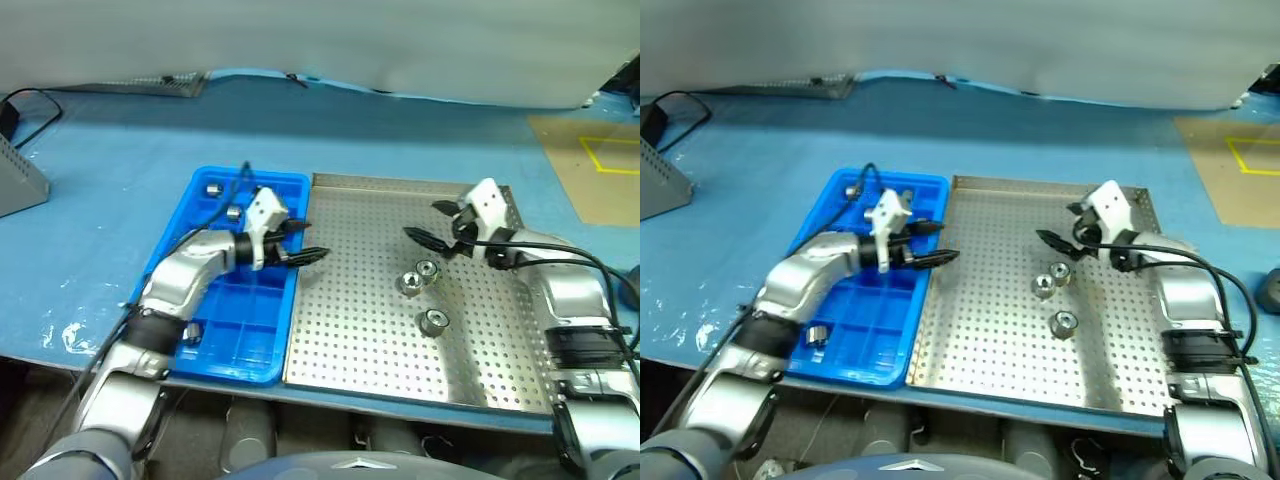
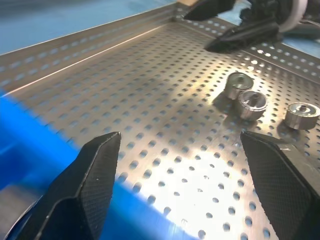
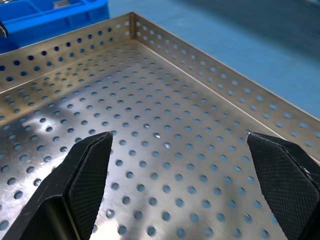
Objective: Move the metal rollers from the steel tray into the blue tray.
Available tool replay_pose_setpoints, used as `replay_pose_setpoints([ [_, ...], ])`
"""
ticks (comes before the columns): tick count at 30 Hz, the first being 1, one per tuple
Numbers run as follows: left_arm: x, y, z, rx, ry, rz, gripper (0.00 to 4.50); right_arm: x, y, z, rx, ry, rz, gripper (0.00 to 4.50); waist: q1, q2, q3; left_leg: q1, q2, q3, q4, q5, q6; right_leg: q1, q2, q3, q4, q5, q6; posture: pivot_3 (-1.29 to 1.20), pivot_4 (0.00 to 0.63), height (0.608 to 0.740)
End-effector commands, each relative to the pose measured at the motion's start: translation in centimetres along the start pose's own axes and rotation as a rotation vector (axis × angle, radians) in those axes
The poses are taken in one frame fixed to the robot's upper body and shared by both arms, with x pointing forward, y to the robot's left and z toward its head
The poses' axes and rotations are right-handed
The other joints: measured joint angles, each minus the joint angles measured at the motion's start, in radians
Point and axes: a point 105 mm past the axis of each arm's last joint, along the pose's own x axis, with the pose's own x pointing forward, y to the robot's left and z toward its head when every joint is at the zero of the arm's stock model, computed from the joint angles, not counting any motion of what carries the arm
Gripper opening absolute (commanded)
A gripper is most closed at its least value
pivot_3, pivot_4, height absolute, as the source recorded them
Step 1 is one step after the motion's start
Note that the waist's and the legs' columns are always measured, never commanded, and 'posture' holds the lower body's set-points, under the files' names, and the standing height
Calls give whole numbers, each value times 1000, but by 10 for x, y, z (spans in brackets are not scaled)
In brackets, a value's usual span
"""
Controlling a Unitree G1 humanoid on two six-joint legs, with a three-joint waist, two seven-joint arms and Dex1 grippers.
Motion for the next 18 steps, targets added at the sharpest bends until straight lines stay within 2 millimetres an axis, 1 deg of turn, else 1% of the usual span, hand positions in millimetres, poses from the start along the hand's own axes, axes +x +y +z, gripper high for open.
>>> replay_pose_setpoints([
  [1,31,-8,8,65,-19,-132,4050,-17,-7,14,-25,-42,-67,4500,-10,0,0,0,0,0,1,-1,2,0,0,0,0,0,0,-312,150,740],
  [3,42,-15,7,85,-7,-200,4050,-23,-7,16,-28,-44,-89,4500,-27,0,0,0,0,1,2,-2,4,0,0,0,0,0,0,-312,150,740],
  [4,47,-19,8,86,-9,-233,4050,-26,-8,16,-30,-45,-102,4500,-34,0,0,0,0,1,2,-2,5,0,0,1,0,0,0,-350,150,740],
  [5,49,-21,8,86,-11,-255,4050,-28,-9,17,-30,-45,-112,4500,-41,0,0,1,0,1,2,-1,7,0,0,2,0,0,0,-350,150,740],
  [8,57,-30,12,93,-16,-342,4050,-38,-12,14,-29,-37,-151,4500,-56,0,0,1,0,1,2,-1,8,0,0,2,0,0,0,-390,150,740],
  [11,62,-35,10,141,17,-396,4050,-44,-13,13,-29,-31,-174,4500,-61,0,0,0,0,1,4,-2,9,0,0,2,0,0,0,-413,150,740],
  [18,78,-50,18,203,20,-513,4050,-61,-19,17,-40,-34,-245,4500,-62,1,0,0,0,4,7,-4,13,2,-1,3,-1,0,0,-478,150,740],
])
